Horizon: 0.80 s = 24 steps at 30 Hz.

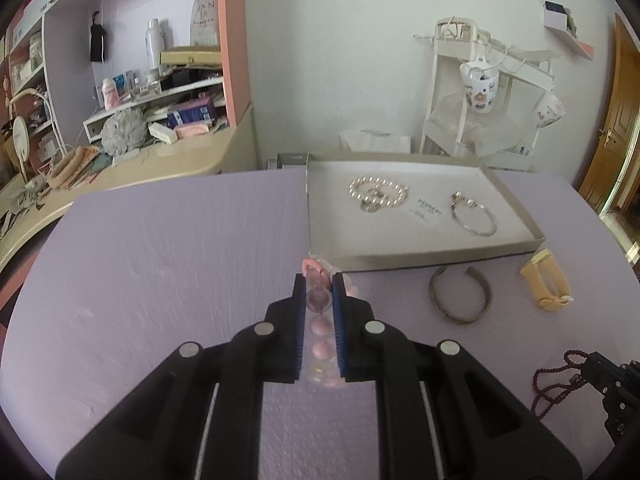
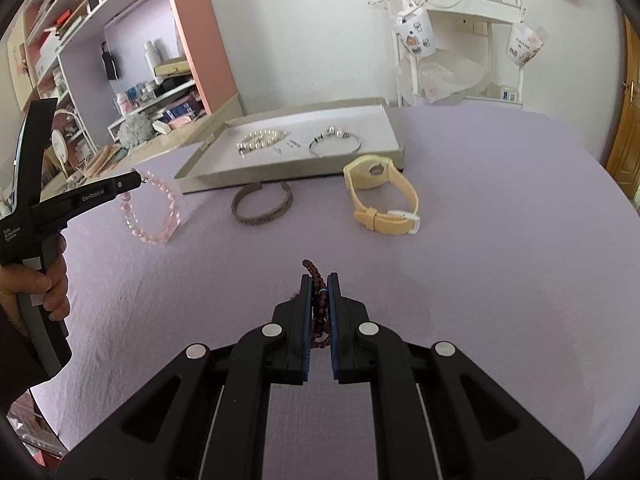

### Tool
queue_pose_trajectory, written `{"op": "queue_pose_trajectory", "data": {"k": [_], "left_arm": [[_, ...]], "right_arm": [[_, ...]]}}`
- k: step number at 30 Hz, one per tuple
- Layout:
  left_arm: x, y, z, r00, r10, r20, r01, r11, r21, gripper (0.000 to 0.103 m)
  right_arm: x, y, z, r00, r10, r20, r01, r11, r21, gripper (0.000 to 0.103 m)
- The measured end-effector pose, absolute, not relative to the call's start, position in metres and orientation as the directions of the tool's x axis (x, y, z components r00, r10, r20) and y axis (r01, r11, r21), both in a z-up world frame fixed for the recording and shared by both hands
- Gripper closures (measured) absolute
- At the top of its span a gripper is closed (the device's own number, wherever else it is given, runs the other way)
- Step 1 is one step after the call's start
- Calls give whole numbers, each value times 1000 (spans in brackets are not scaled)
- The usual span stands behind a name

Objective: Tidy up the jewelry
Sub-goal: 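Lift and carry the necklace and pink bracelet into the tray with both tools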

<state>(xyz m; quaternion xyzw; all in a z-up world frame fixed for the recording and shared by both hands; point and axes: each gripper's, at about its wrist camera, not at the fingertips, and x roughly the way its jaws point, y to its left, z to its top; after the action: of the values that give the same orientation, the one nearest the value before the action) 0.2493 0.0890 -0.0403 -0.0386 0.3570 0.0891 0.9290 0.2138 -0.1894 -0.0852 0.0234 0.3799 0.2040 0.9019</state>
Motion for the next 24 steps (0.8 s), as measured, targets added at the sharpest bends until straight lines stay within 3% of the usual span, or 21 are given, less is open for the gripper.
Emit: {"op": "queue_pose_trajectory", "data": {"k": [24], "left_arm": [[233,81,42,806,103,-583,-160,986,-47,90]], "right_arm": [[237,-196,-21,736,401,-546,-377,912,162,95]]}}
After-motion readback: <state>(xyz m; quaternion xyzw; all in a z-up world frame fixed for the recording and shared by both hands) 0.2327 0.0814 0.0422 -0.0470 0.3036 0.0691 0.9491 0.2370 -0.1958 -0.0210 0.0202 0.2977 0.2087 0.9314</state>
